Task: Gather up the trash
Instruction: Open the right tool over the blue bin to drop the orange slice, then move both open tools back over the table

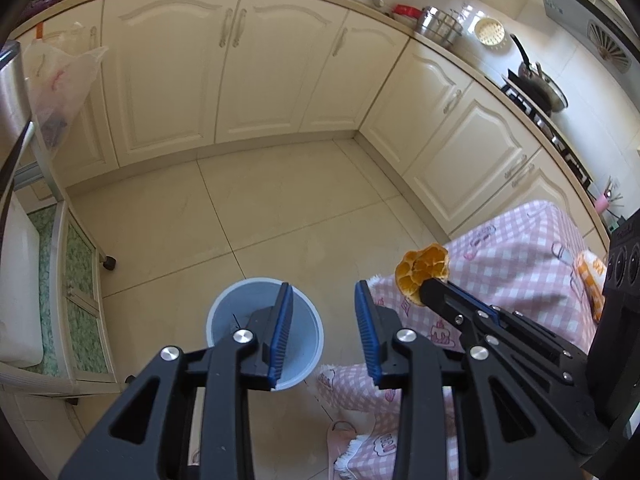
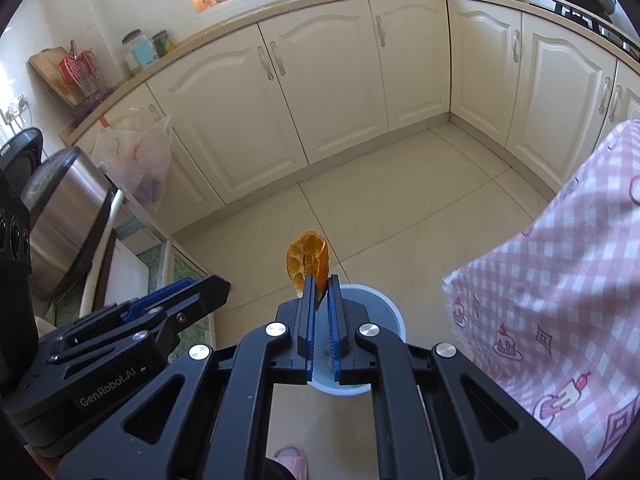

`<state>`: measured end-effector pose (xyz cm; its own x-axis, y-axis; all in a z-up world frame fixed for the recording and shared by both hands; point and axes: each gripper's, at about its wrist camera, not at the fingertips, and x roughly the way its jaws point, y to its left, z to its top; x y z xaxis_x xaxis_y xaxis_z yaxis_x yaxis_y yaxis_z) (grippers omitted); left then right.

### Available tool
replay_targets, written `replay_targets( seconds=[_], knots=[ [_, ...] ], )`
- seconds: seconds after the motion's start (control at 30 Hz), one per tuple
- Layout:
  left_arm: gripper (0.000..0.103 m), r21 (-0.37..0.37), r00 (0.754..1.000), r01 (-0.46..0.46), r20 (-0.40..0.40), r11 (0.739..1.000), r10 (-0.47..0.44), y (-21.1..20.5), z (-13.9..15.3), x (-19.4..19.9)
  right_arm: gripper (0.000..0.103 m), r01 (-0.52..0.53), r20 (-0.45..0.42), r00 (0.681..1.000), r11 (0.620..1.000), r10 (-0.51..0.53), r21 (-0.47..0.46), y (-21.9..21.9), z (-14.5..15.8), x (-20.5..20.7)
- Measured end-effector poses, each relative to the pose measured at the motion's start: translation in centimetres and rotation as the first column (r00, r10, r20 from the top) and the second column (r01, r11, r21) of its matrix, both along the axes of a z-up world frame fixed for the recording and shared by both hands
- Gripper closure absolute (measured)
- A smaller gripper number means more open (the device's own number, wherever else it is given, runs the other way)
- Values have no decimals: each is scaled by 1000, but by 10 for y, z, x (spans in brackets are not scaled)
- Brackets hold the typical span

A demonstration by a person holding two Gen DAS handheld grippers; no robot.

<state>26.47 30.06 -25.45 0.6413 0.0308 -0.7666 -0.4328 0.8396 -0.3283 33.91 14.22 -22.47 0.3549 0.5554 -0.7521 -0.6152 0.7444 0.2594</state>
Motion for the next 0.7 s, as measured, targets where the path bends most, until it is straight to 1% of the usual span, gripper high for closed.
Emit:
replay_targets(
  seconds=[0.07, 0.17, 0.3, 0.43, 0.53, 0.6, 0.7],
  knots=[
    [72, 1, 1000, -12, 11, 1000, 12, 3, 5, -1, 97, -2, -7, 1000, 1000, 2, 19, 3, 2, 5],
    [72, 8, 1000, -21, 23, 1000, 20, 3, 13, -3, 94, 4, 22, 1000, 999, -5, 33, 4, 8, 8],
    [72, 16, 999, 0, 34, 1000, -1, -8, 22, -3, 92, 20, 34, 999, 999, -22, 37, -8, 17, 8],
    [72, 21, 997, 46, 57, 999, -47, -31, 37, -2, 91, 59, 51, 997, 997, -61, 46, -35, 31, 2],
    [71, 28, 993, 89, 78, 996, -91, -53, 49, 0, 90, 101, 93, 990, 993, -106, 55, -67, 48, -9],
    [71, 41, 986, 134, 95, 990, -137, -75, 60, 2, 88, 137, 116, 983, 988, -144, 68, -91, 58, -15],
    [68, 54, 971, 199, 121, 979, -204, -110, 74, 5, 85, 197, 153, 966, 977, -208, 85, -132, 73, -24]
  ],
)
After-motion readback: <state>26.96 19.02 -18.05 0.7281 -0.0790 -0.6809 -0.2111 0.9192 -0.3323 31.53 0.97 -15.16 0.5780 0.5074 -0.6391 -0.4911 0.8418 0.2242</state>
